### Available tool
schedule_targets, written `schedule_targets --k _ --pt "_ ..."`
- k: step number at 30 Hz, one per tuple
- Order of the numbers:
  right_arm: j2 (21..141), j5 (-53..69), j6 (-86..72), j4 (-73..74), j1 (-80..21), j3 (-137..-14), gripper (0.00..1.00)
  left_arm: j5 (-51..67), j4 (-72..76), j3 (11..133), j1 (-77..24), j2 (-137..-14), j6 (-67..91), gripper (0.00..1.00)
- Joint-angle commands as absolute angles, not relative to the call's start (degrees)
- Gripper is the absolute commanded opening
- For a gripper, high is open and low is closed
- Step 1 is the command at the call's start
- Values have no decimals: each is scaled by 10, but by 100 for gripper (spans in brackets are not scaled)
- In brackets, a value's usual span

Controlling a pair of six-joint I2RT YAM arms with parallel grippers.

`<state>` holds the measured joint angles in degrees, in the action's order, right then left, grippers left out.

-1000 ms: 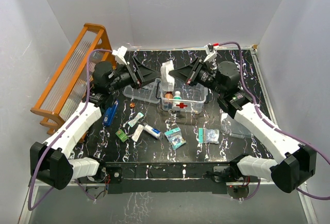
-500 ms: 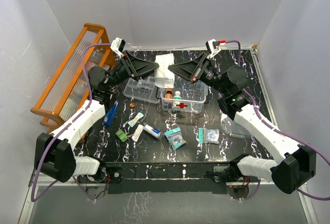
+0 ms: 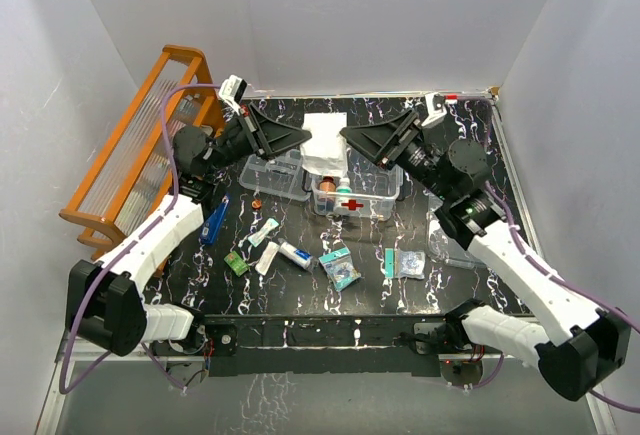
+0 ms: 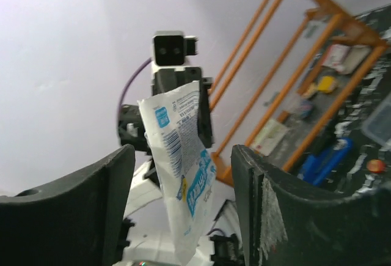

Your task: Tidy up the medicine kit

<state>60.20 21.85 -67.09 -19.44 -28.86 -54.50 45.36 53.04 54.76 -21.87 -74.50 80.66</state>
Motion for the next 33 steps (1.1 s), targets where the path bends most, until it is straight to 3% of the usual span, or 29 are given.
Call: schedule_targets --k 1,4,16,24,33 --pt "553 70 -578 -18 -287 -554 65 417 342 600 -220 -713 665 0" --pt "536 -5 -542 85 -287 -562 67 375 215 630 -222 -727 591 0" --pt "487 -268 -493 315 -287 -585 67 219 -3 806 -324 -919 467 0" --pt "474 -308 -491 342 -287 -587 66 117 -129 930 -396 -1055 395 0" --pt "479 -299 -491 341 -287 -582 66 58 -108 951 -411 -1120 406 0"
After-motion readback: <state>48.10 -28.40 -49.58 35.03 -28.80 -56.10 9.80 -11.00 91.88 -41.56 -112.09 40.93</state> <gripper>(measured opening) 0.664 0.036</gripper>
